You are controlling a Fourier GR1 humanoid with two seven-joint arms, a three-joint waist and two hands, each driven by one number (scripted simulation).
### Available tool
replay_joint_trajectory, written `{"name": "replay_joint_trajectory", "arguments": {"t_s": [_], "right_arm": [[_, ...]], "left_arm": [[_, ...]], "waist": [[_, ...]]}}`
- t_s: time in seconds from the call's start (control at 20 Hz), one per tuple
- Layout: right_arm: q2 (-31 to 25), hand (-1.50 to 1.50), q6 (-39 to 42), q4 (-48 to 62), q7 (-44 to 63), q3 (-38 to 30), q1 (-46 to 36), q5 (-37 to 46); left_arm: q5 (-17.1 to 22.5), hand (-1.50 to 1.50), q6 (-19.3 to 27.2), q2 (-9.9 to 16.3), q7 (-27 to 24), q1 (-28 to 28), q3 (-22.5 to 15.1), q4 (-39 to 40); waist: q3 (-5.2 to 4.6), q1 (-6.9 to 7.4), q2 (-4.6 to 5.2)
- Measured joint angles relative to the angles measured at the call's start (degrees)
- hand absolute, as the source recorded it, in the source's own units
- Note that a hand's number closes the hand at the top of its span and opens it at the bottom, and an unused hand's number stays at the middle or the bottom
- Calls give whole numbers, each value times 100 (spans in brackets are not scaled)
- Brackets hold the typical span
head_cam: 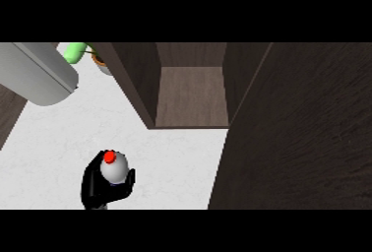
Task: Pick up the bottled water, place it into the cabinet and close the cabinet
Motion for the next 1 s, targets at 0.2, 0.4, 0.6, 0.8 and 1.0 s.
{"name": "replay_joint_trajectory", "arguments": {"t_s": [0.2, 0.4, 0.6, 0.8, 1.0], "right_arm": [[-69, -150, -40, -20, -4, -5, 44, -7], [-69, -150, -153, 13, -149, 215, 157, 21], [-59, -150, -148, 20, -108, 182, 65, 24], [-120, -150, -182, 11, -143, 208, 97, 32], [-231, -150, -130, 1, -260, 77, 142, -1]], "left_arm": [[88, 150, 100, -26, 501, 221, -317, -713], [314, 150, 384, -40, 1072, 433, -721, -1491], [405, 150, 827, -45, 1366, 371, -1090, -1960], [289, 150, 1184, -46, 1580, 280, -1382, -2355], [217, 150, 1743, -47, 1894, -36, -1677, -2684]], "waist": [[2, 14, -7], [3, 16, -10], [2, 17, -3], [1, 8, -3], [2, 3, 1]]}}
